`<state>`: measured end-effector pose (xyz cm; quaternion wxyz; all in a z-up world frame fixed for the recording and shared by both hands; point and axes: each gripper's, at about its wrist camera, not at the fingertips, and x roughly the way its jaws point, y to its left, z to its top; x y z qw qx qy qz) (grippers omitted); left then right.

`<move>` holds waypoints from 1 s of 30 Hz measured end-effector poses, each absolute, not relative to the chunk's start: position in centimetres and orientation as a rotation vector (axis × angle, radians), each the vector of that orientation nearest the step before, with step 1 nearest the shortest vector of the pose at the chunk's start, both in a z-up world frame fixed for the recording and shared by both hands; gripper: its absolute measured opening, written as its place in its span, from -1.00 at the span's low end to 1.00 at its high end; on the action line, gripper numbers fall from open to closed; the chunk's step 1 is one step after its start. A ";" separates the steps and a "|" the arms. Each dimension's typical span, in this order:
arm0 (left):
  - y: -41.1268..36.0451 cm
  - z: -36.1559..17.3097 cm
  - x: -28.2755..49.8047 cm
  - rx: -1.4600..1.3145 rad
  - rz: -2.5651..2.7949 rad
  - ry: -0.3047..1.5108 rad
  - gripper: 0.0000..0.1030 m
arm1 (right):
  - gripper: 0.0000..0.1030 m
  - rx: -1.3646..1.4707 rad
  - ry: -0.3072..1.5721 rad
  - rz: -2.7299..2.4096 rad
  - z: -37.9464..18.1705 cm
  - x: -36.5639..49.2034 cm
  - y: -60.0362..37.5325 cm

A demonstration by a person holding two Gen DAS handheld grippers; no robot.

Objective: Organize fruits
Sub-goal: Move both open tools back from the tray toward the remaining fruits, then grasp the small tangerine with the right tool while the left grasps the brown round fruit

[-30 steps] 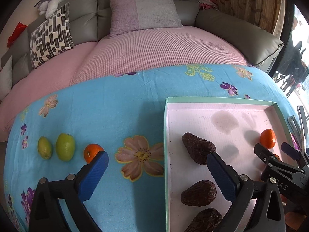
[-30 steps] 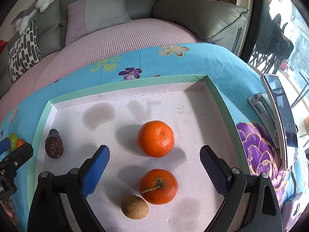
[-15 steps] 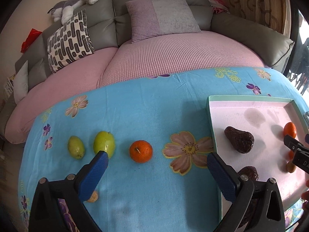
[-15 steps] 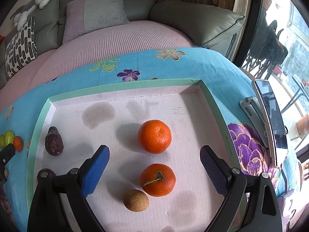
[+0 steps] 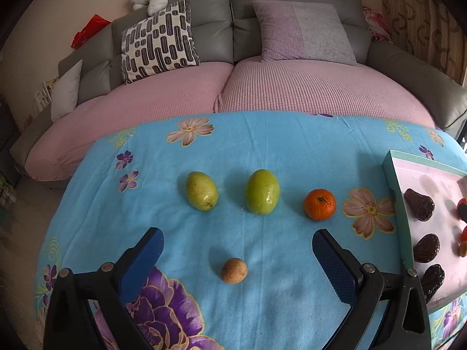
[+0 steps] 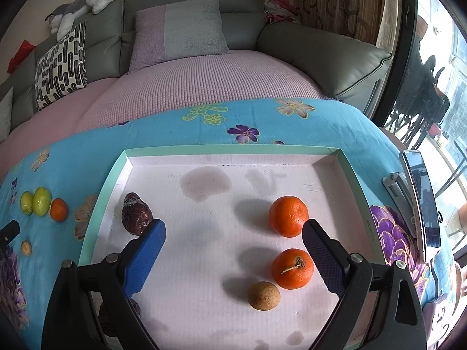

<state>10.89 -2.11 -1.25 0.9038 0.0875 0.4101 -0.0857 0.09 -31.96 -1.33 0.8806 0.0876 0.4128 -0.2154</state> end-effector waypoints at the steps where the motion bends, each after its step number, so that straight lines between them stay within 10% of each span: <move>1: -1.3 -1.1 11.0 0.159 -0.175 0.848 1.00 | 0.84 0.185 0.855 -0.441 -1.3 0.3 -31.6; 30: 2.8 -5.7 13.1 -0.103 -0.187 1.062 0.92 | 0.63 0.185 0.824 -0.027 -1.0 6.5 -20.3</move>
